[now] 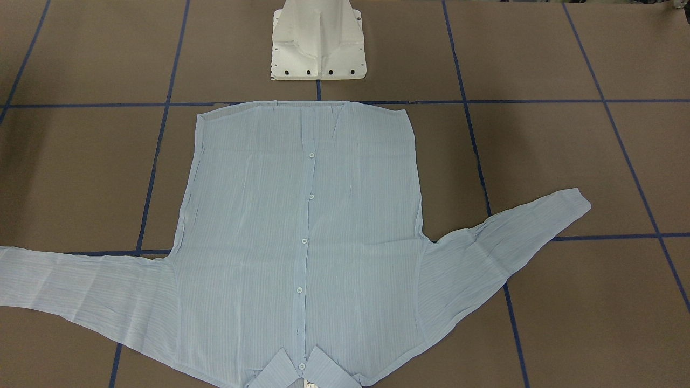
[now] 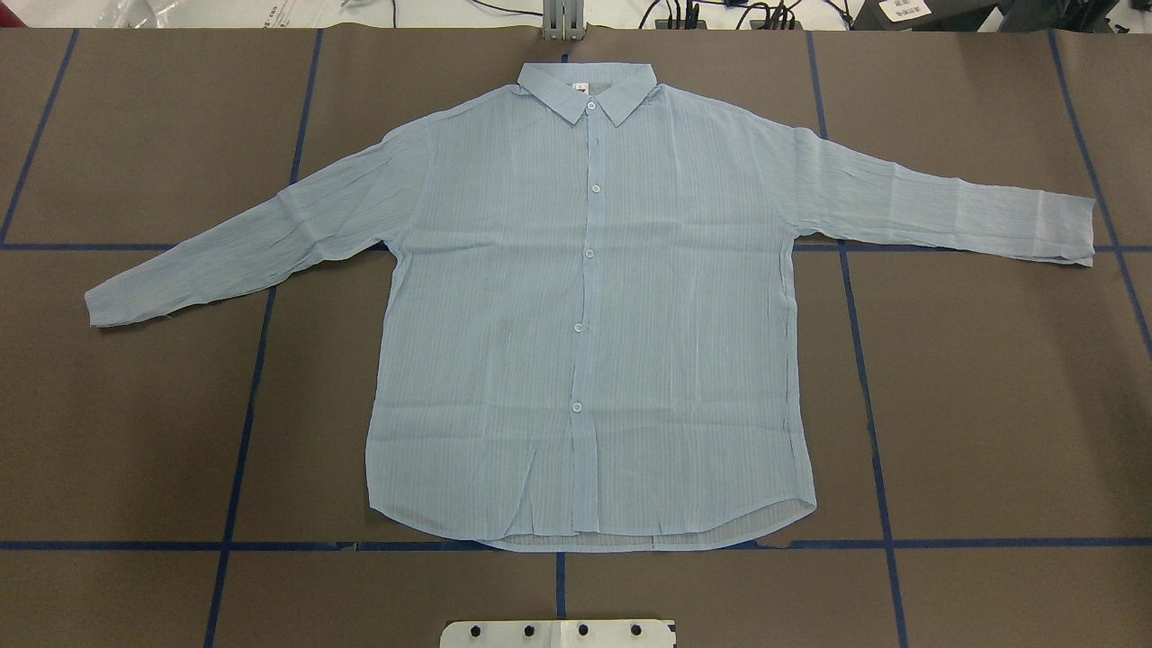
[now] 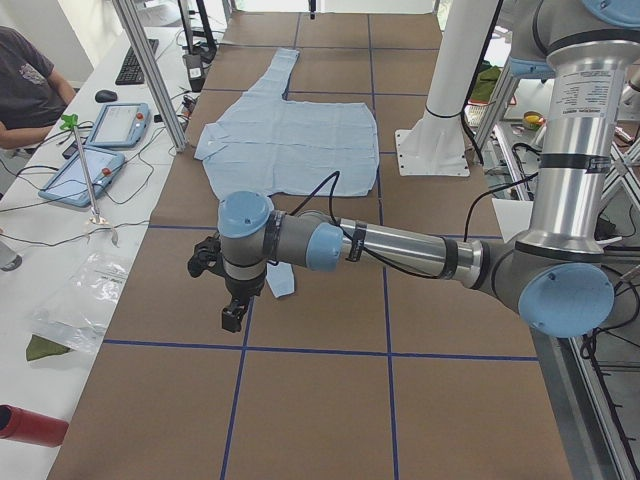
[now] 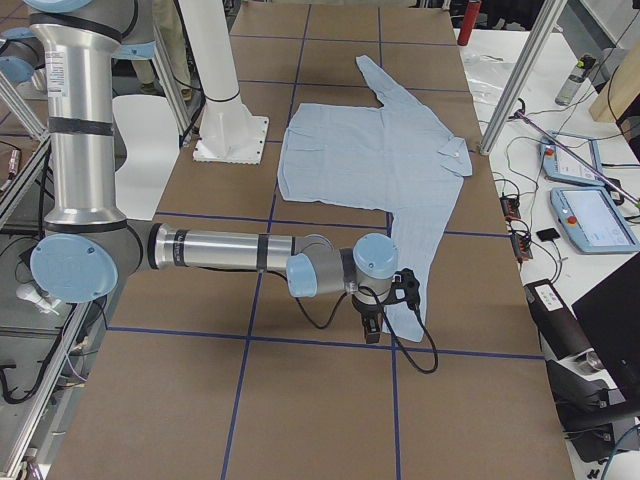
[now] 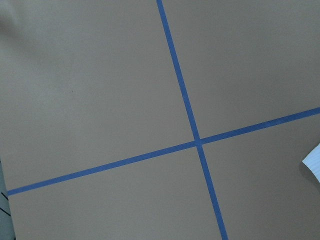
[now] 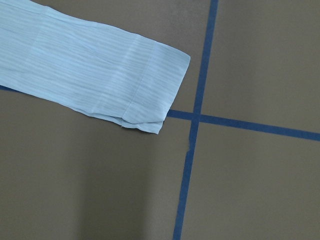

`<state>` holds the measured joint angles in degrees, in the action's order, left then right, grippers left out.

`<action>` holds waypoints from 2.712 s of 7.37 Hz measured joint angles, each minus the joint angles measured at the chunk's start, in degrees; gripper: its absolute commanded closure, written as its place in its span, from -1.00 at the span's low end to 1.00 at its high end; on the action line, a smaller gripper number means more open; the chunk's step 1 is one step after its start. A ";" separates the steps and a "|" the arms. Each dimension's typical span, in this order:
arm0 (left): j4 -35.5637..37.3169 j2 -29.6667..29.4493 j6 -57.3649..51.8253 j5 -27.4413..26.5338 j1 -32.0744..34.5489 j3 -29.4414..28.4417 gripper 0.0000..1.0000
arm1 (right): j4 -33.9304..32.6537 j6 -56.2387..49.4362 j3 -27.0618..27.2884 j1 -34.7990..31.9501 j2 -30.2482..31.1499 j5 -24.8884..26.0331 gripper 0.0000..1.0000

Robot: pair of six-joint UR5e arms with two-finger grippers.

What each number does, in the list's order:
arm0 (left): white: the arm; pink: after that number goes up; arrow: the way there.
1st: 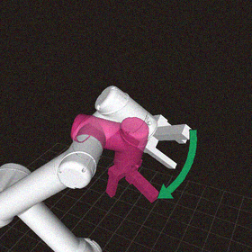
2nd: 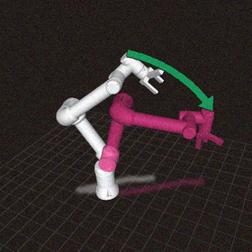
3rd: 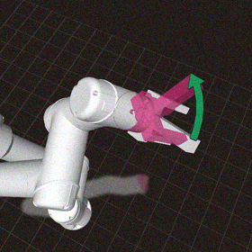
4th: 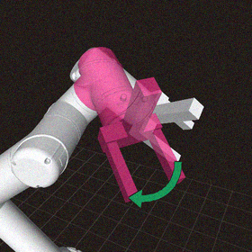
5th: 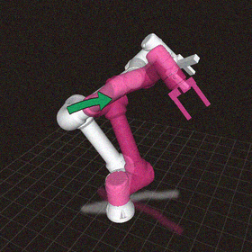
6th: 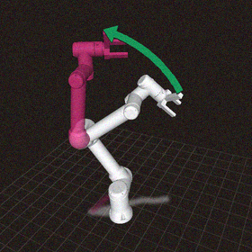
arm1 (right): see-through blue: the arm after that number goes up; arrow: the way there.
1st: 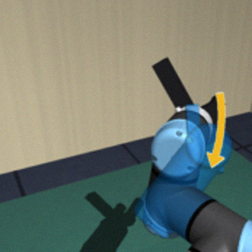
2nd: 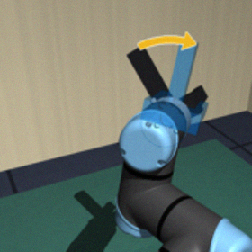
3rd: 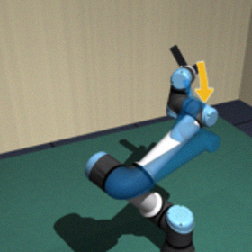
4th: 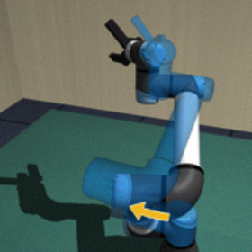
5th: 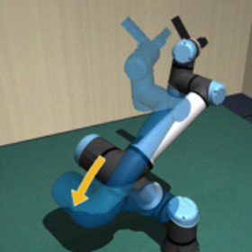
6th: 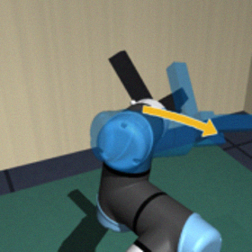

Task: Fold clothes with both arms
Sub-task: 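Move the right gripper toward the cuff of the sleeve nearest it, then grasp the sleeve cuff nearest the right gripper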

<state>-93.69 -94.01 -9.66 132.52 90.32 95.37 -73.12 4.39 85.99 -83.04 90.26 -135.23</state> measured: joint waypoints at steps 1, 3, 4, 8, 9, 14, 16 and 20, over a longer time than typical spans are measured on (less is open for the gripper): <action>-2.40 -0.43 0.32 1.15 -0.06 -0.65 -1.00 | 6.00 4.42 -4.61 2.05 -1.94 0.06 -1.00; -7.32 -0.83 0.84 1.48 -0.12 -2.94 -1.00 | 12.75 9.62 -13.47 5.39 -6.86 0.34 -0.98; -8.85 -0.83 0.97 1.43 -0.14 -3.38 -1.00 | 13.73 10.29 -16.25 7.00 -8.82 0.43 -0.96; -9.91 -0.90 1.16 1.42 -0.16 -3.69 -1.00 | 13.82 10.73 -20.28 9.32 -10.98 0.76 -0.51; -9.95 -0.91 1.20 1.42 -0.15 -3.70 -1.00 | 13.70 10.66 -20.88 9.54 -11.37 1.49 -0.51; -10.02 -0.93 1.31 1.46 -0.14 -3.74 -1.00 | 13.40 10.11 -22.94 10.15 -13.31 5.97 -0.37; -10.02 -0.98 1.37 1.43 -0.19 -3.78 -1.00 | 13.32 10.09 -23.03 10.38 -13.35 6.03 -0.35; -9.97 -1.24 1.35 1.42 -0.21 -3.85 -1.00 | 12.68 10.03 -23.13 11.08 -13.36 6.03 -0.32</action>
<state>-103.66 -95.25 -8.31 133.95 90.10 91.53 -60.44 14.42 62.86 -71.96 76.91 -129.20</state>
